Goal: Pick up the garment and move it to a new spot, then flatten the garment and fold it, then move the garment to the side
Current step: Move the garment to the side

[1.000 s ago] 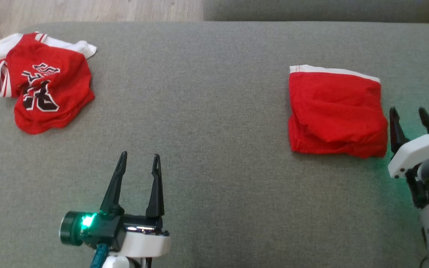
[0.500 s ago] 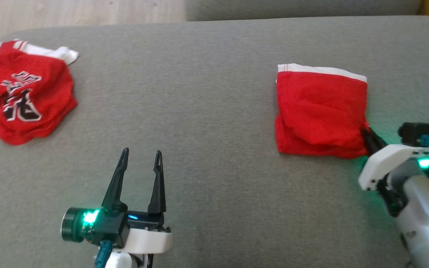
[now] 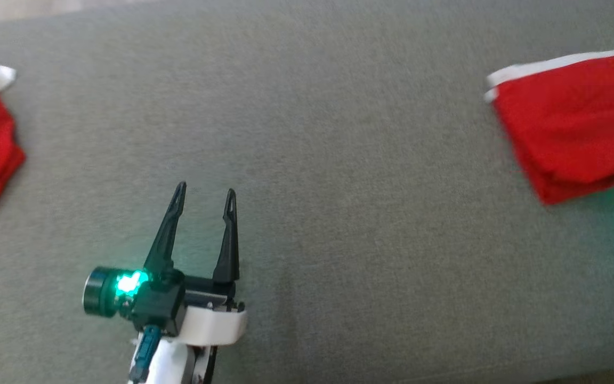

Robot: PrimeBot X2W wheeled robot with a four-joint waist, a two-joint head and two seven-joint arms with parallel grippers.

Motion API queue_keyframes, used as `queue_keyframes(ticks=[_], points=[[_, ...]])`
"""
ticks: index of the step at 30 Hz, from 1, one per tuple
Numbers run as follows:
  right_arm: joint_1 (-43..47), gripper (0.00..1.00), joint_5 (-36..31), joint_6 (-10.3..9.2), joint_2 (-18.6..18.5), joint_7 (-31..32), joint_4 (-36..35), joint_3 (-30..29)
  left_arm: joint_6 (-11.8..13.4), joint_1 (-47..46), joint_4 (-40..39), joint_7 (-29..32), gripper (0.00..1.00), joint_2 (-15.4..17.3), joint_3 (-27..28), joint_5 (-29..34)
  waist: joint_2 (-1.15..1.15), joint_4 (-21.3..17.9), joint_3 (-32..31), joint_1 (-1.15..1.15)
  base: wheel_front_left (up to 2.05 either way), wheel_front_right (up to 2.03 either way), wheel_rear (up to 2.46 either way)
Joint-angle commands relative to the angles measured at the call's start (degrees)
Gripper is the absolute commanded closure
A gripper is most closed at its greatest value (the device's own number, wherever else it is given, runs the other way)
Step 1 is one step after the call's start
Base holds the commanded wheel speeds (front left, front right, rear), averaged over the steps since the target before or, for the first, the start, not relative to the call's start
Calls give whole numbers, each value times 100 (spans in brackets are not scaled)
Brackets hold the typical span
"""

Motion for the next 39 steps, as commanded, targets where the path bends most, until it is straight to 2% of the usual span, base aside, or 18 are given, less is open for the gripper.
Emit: queue_keyframes(ticks=[1, 7, 8, 9, 14, 20, 25, 29, 32, 36, 39], points=[[-94, 100, 51, 37, -225, -85, -105, 7, -9, -170, -205, -29, 0, 27, 167, 64, 0, -160, 204, -1, 0, 0, 0], [-354, 100, -229, 37, -531, -347, 59, -395, -62, -392, -286, -29, 0, 101, 176, 158, 0, -272, 545, -1, 0, 0, 0], [-380, 54, -335, 37, -540, -422, 116, -478, -67, -416, -282, -29, 0, 107, 174, 164, 0, -275, 561, -1, 0, 0, 0], [-406, 0, -445, 37, -538, -510, 181, -582, -69, -435, -276, -29, 0, 111, 171, 167, 0, -275, 571, -1, 0, 0, 0], [-446, 0, -1048, 37, -321, -913, 353, -1130, -62, -422, -198, -29, 0, 103, 153, 132, 0, -242, 374, -1, 0, 0, 0], [85, 0, -1396, 37, 572, -1074, -245, -1303, 10, -158, -90, -29, 0, 52, 235, -110, 0, -178, -215, -1, 0, 0, 0], [949, 0, -1318, 37, 1477, -1100, -992, -877, 66, 144, 99, -29, 0, 14, 272, -305, 0, -97, -835, -1, 0, 0, 0], [1822, 0, -1174, 37, 2043, -1113, -1496, -349, 139, 370, 284, -29, 0, -2, 275, -458, 0, 72, -1373, -1, 0, 0, 0], [2475, 0, -1000, 37, 2412, -1115, -2124, -51, 205, 618, 313, -29, 0, -6, 295, -671, 0, 154, -1741, -1, 0, 0, 0], [2962, 0, -995, 37, 2534, -1116, -2889, 27, 213, 772, 165, -29, 0, -7, 330, -708, 0, 223, -1921, -1, 0, 0, 0], [3323, 0, -1206, 37, 2640, -1117, -3573, -217, 177, 909, -50, -29, 0, -8, 403, -640, 0, 253, -2054, -1, 0, 0, 0]])
